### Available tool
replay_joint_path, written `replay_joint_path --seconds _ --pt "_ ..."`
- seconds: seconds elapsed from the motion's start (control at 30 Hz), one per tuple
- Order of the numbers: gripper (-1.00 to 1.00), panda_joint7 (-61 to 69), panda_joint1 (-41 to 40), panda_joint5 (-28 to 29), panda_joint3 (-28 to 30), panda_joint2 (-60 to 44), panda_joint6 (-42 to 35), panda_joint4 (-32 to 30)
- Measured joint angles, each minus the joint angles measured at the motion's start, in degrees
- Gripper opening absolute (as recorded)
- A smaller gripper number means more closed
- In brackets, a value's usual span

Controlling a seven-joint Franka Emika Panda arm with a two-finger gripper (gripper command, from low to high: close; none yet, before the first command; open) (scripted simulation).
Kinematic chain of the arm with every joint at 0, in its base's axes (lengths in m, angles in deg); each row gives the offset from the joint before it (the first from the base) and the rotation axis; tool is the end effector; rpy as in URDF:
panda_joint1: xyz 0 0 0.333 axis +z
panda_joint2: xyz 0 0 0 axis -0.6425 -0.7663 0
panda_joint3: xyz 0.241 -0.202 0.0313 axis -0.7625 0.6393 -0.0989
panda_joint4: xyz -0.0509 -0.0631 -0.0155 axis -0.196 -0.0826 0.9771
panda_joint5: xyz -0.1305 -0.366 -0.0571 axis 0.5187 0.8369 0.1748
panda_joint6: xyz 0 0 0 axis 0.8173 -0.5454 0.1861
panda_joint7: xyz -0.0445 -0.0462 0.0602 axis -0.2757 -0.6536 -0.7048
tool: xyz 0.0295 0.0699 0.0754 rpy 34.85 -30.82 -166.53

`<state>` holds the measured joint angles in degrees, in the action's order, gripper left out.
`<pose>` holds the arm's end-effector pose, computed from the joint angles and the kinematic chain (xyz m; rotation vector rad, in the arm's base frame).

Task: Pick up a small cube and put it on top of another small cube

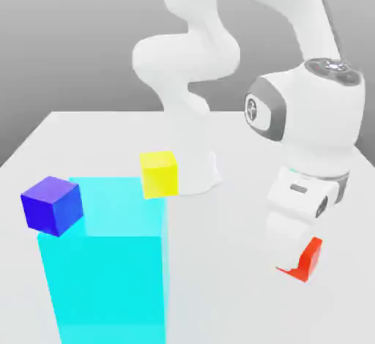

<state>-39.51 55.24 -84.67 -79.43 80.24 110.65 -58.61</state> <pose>0.4608 0.1290 0.2657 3.1257 0.1610 0.0200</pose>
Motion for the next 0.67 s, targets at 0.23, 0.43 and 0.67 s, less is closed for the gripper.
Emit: replay_joint_path --seconds 0.23,0.43,0.67 --pt "-1.00 13.8 -12.9 0.1 6.2 7.8 -17.4 9.8" --pt "-1.00 24.9 -21.0 0.6 12.8 12.8 -30.3 17.2" --pt "1.00 26.6 -21.9 0.1 14.0 10.6 -24.1 13.0"
